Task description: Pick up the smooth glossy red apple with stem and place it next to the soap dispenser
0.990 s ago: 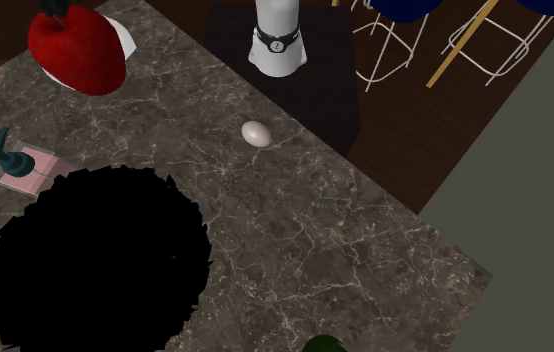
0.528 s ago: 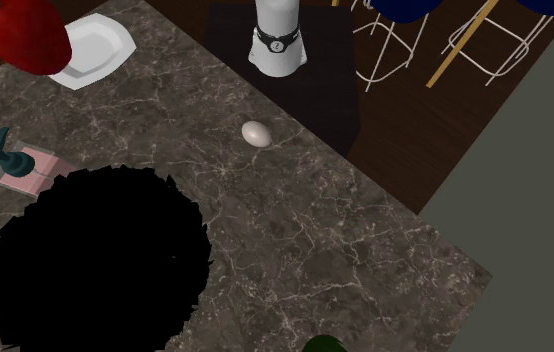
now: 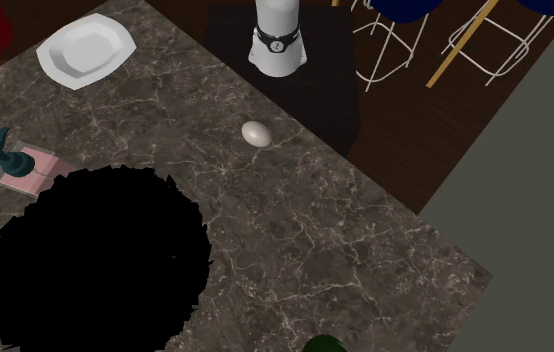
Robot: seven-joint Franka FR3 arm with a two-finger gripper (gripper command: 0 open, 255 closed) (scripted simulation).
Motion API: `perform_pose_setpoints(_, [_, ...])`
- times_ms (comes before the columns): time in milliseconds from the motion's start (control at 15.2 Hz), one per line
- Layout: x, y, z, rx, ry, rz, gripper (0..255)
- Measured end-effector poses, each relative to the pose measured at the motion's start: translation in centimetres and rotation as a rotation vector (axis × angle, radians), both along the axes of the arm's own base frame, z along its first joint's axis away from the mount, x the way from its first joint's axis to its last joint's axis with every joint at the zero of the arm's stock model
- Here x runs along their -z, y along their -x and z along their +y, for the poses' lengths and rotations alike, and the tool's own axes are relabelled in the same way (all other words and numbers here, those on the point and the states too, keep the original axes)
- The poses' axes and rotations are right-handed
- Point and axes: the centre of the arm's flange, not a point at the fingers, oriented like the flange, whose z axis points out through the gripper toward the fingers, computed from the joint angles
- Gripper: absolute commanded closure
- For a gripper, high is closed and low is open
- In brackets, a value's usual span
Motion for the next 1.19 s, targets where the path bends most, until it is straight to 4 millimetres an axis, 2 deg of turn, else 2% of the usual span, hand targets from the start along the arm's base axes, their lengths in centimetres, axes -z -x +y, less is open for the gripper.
perform_pose_setpoints(396, [0.0, 2.2, -7.6, 0.0, 0.0, 0.0, 255])
perform_pose_setpoints(528, [0.2, 2.9, -9.2, -0.001, 0.0, 0.0, 255])
perform_pose_setpoints(1188, [5.1, 3.0, -9.6, -0.002, 0.001, 0.001, 255])
